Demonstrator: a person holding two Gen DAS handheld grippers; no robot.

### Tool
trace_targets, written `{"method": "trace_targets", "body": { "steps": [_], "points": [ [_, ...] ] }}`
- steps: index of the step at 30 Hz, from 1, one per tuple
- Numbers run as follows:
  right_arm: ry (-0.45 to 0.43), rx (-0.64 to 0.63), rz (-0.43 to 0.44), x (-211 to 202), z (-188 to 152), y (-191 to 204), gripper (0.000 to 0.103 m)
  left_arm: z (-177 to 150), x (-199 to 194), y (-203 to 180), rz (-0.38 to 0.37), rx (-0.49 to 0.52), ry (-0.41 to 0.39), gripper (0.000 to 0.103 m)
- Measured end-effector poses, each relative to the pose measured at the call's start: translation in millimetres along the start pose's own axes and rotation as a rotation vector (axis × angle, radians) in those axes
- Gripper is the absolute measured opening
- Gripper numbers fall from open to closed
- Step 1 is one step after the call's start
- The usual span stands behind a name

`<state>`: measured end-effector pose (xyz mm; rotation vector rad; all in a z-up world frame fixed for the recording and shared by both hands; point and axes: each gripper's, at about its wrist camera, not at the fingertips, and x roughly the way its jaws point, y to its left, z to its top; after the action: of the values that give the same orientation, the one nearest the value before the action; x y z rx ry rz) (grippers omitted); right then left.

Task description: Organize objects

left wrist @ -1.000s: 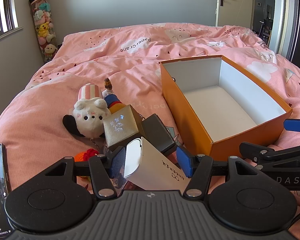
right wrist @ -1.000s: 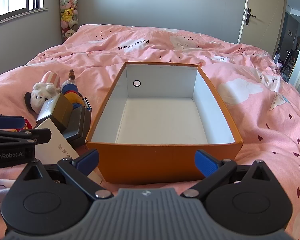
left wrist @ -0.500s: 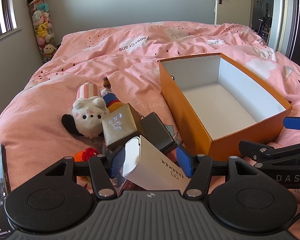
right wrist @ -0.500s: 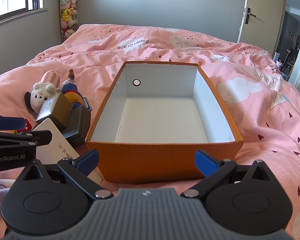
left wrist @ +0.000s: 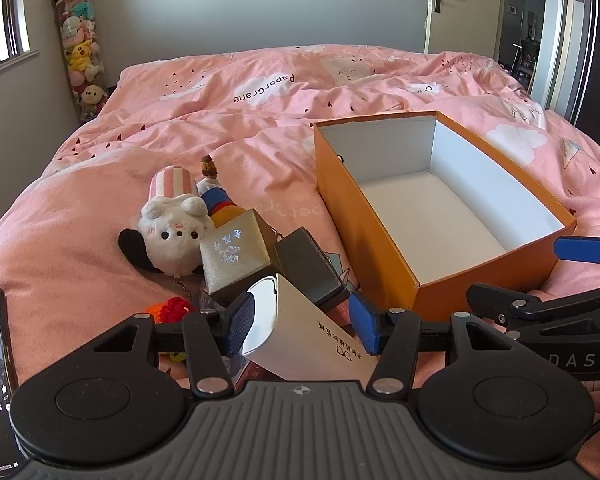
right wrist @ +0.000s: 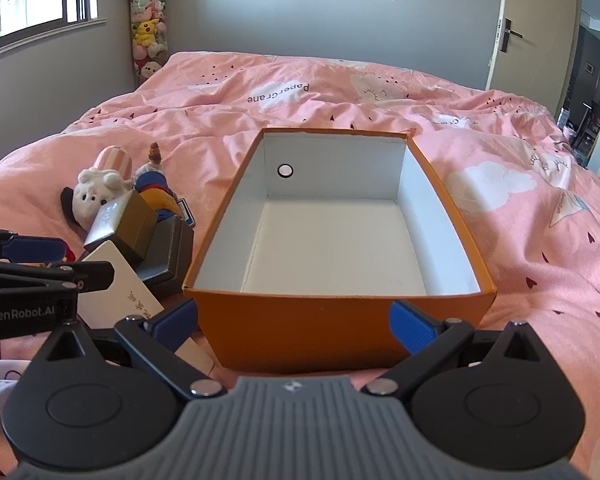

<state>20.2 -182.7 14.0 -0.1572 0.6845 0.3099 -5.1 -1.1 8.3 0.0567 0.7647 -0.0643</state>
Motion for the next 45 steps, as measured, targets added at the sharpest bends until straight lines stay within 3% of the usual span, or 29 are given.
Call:
{"method": "trace_targets", "body": {
  "steps": [9,11,14,16,19,22,28,30,33,35,38,45],
  "points": [
    [-0.043,-0.134,0.037,1,20,17,0.097,11,-1,13,-0.049,-0.040,0.005,0.065],
    [-0.045,-0.155,0.052,3,25,20,0.087,13,0,19,-0.064,-0.056,0.011,0.065],
    [-0.035,-0.175,0.089,9,35,25,0.078,17,2,32,-0.121,-0.084,0.044,0.064],
    [-0.029,-0.185,0.126,14,42,30,0.072,19,5,42,-0.160,-0.111,0.075,0.057],
    [-0.020,-0.216,0.173,22,53,40,0.060,19,6,55,-0.152,-0.132,0.085,0.057],
    [-0.011,-0.236,0.228,31,63,50,0.055,21,8,67,-0.137,-0.163,0.082,0.057],
    [0.059,-0.263,0.314,57,77,67,0.043,26,27,90,-0.178,-0.281,0.125,0.057],
    [0.078,-0.296,0.322,66,80,72,0.041,29,35,97,-0.191,-0.338,0.140,0.062],
    [0.111,-0.350,0.342,78,83,77,0.031,31,48,105,-0.208,-0.411,0.162,0.072],
    [0.126,-0.382,0.350,85,85,80,0.027,34,55,107,-0.199,-0.428,0.173,0.073],
    [0.145,-0.418,0.356,94,86,83,0.027,39,65,108,-0.169,-0.450,0.183,0.081],
    [0.193,-0.473,0.372,114,88,86,0.027,45,89,109,-0.167,-0.450,0.243,0.084]
  ]
}}
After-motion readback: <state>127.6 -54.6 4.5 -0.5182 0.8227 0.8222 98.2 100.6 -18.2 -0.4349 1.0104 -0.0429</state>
